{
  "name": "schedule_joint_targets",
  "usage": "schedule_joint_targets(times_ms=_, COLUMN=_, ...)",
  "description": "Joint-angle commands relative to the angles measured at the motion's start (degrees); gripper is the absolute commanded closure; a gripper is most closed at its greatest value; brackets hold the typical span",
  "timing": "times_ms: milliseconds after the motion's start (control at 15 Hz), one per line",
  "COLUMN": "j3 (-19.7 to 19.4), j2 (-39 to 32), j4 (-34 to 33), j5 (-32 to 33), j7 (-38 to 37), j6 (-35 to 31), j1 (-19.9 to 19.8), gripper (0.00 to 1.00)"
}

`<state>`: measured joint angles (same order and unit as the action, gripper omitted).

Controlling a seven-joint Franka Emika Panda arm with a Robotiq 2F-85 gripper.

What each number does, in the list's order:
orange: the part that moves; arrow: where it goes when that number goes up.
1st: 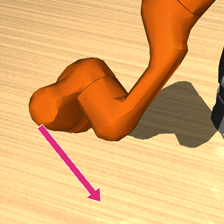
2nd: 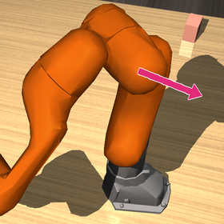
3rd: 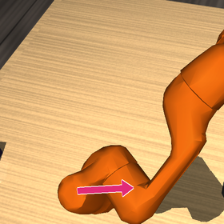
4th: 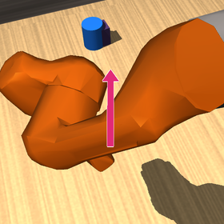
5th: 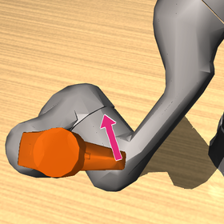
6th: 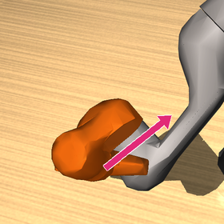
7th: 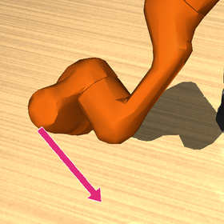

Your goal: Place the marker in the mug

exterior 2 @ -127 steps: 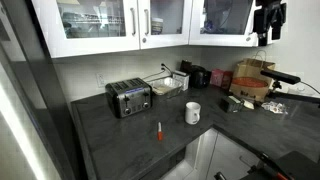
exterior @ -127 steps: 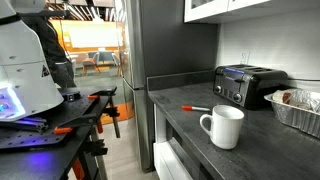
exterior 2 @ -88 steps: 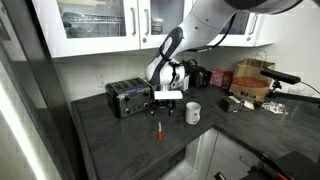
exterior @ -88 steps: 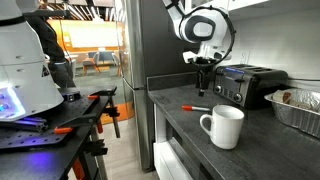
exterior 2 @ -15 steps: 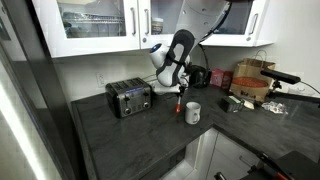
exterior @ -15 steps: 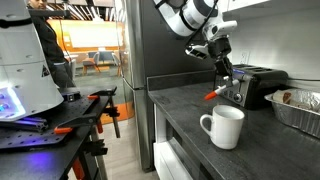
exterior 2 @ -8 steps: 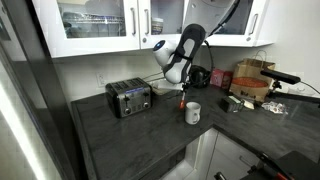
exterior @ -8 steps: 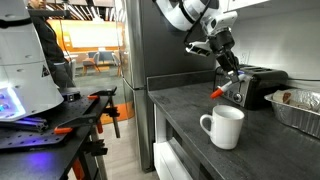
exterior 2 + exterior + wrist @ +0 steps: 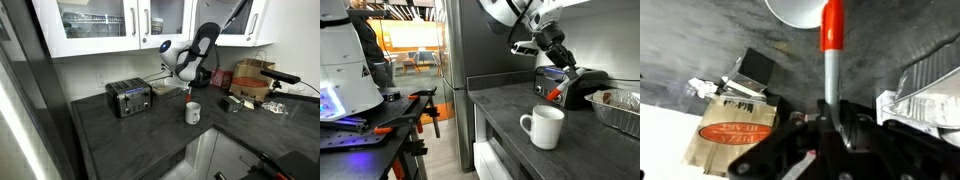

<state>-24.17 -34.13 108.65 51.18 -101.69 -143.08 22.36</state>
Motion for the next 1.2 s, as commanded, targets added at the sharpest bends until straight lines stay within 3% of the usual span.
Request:
schedule_joint_targets(times_ms=0, j3=3.12, j2=1.06, j4=1.13, j5=5.65, j7=-5.01, j6=-0.77, j1=-4.14, gripper=0.95)
schedule_joint_targets(times_ms=400, j3=8.86, j2=-1.76, j4=0.15, j5=7.34, j7=-4.55, j6=-0.44, j1=-11.13, gripper=0.95)
schedule_joint_targets(times_ms=733, j3=11.69, j2=-4.14, j4=-0.3, j5=6.66, j7=-3.5, j6=-0.61, j1=-13.52, gripper=0.95)
schedule_joint_targets(times_ms=800, j3=12.03, j2=-4.34, j4=-0.24, j5=6.46, j7=-3.11, j6=-0.53, j1=-13.73, gripper=0.65)
schedule_joint_targets(times_ms=1133, j3=14.97, j2=-2.65, j4=1.2, j5=1.24, j7=1.67, j6=-1.73, j1=-16.66, gripper=0.25)
